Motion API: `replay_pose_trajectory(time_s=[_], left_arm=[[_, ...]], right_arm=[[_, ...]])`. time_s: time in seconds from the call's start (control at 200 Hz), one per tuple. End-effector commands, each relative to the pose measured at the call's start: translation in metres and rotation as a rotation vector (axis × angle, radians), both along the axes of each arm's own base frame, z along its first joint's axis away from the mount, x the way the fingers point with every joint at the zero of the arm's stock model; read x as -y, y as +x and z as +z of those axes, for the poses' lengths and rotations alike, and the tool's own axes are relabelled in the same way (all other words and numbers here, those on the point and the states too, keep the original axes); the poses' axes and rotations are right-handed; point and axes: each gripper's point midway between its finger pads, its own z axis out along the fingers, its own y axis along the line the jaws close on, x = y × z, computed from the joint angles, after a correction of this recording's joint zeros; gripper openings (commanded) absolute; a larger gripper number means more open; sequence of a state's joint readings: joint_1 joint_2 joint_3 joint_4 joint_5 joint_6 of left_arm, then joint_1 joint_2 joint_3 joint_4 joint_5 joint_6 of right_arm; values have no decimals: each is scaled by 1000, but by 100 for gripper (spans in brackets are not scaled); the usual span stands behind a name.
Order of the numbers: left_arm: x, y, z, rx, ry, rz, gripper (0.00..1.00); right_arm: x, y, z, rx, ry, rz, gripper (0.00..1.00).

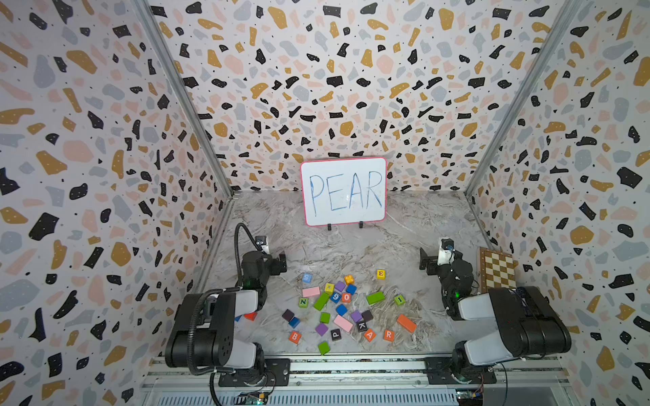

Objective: Spell the uppercase word “pear” with letter blocks
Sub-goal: Pick up the letter block from the center of the board.

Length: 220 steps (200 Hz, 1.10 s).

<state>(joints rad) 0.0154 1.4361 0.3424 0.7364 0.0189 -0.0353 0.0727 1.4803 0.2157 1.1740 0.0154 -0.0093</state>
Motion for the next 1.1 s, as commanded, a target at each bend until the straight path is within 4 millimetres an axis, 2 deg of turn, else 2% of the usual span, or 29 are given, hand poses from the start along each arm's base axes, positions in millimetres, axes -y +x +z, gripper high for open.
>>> replay_pose_trajectory(time_s=[0.0,0.936,0.996,1.096], left_arm=[[2,5,18,64,23,-9,99],[1,5,18,64,5,-19,99],[-4,6,22,63,4,19,99],[-30,7,41,-5,12,179,99]], right_arm=[[-1,6,7,18,-5,11,100],[-2,5,7,16,-6,13,100],[-2,5,7,18,-5,13,99],[-1,10,18,18,-43,-40,100]])
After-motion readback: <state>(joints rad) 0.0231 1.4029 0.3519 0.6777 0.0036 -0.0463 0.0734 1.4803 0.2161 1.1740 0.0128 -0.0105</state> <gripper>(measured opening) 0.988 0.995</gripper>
